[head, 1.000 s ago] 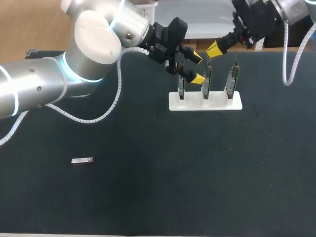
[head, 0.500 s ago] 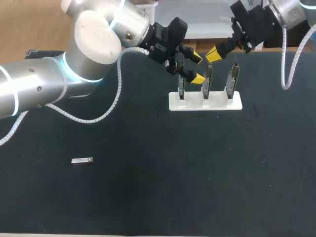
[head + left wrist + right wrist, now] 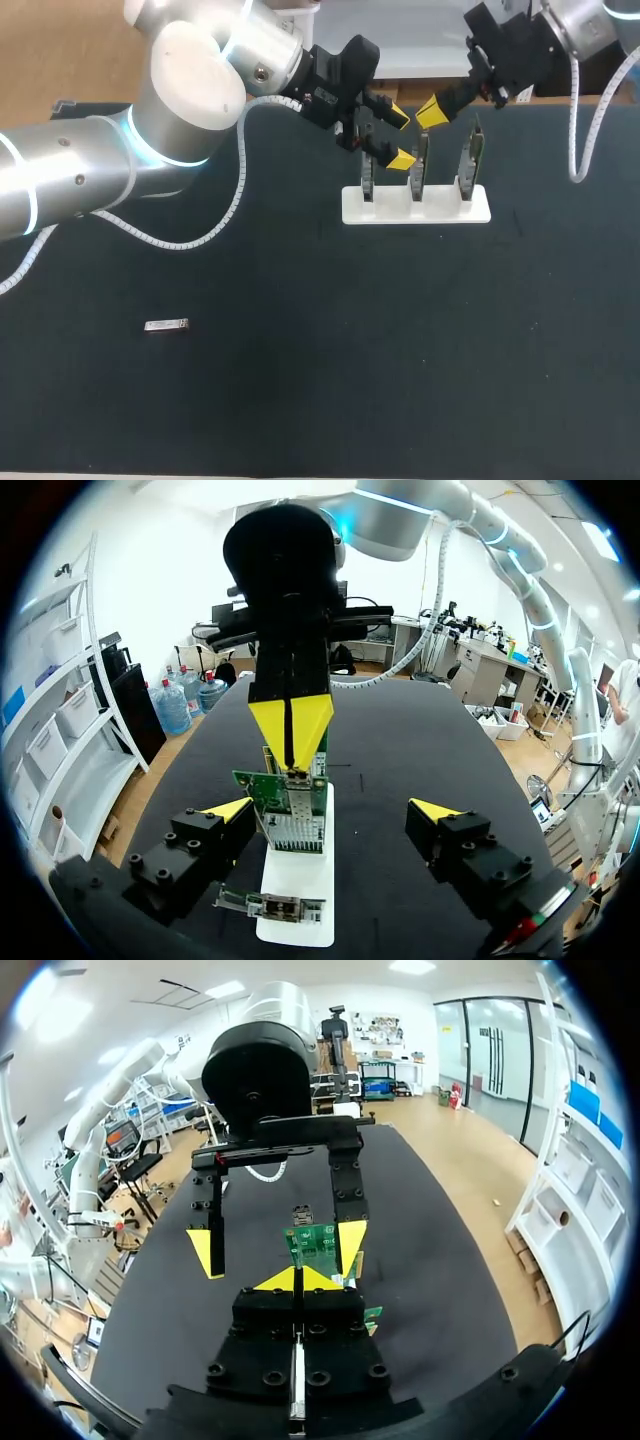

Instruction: Pick up the optical module with the left hand, and insert it into the network port with the right hand.

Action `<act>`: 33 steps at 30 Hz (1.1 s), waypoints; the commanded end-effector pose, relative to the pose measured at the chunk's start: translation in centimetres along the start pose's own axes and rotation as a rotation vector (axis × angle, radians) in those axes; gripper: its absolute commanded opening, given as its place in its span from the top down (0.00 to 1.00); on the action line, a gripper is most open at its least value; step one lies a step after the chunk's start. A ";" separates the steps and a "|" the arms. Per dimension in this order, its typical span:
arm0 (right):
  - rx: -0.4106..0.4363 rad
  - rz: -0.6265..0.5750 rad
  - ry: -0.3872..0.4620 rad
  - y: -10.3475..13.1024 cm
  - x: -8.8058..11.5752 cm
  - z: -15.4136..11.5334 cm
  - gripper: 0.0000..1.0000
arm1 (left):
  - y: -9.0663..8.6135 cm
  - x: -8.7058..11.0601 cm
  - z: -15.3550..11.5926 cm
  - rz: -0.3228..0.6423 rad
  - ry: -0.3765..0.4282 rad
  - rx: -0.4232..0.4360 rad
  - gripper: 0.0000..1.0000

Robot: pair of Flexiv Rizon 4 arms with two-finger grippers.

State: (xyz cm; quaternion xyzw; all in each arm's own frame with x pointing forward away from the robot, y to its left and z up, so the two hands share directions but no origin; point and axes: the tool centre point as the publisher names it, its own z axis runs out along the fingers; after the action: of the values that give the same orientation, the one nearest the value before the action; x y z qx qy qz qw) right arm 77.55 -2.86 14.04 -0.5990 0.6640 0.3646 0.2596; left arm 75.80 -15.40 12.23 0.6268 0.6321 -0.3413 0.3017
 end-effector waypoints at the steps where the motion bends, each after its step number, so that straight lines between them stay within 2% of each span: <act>1: -0.002 0.006 0.000 -0.1 0.9 0.6 1.00 | 0.1 -0.1 0.0 -0.001 0.004 0.003 0.00; 8: 0.011 -0.023 -0.026 0.2 -0.2 -0.1 1.00 | 0.1 -0.1 0.0 -0.001 0.004 0.003 0.00; 15: 0.030 -0.114 -0.098 1.0 -3.0 -3.1 1.00 | 0.1 -0.1 0.0 -0.001 0.004 0.003 0.00; 18: 0.029 -0.156 -0.120 1.4 -3.4 -4.9 1.00 | 0.1 -0.1 0.0 -0.001 0.004 0.003 0.00; 22: -0.008 -0.188 -0.140 2.1 -2.6 -7.2 1.00 | 0.1 -0.1 0.0 -0.001 0.004 0.003 0.00; 26: -0.017 -0.179 -0.117 2.6 -0.9 -8.5 1.00 | 0.1 -0.1 0.0 -0.001 0.004 0.003 0.00; 33: -0.024 -0.133 -0.099 3.0 1.7 -9.2 1.00 | 0.1 -0.1 0.0 -0.001 0.004 0.003 0.00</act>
State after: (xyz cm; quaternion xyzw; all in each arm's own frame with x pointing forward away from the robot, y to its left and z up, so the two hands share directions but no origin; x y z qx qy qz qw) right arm 75.62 -10.87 19.09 -0.6295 0.6036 0.3833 0.3040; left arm 75.80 -15.40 12.23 0.6268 0.6321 -0.3413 0.3018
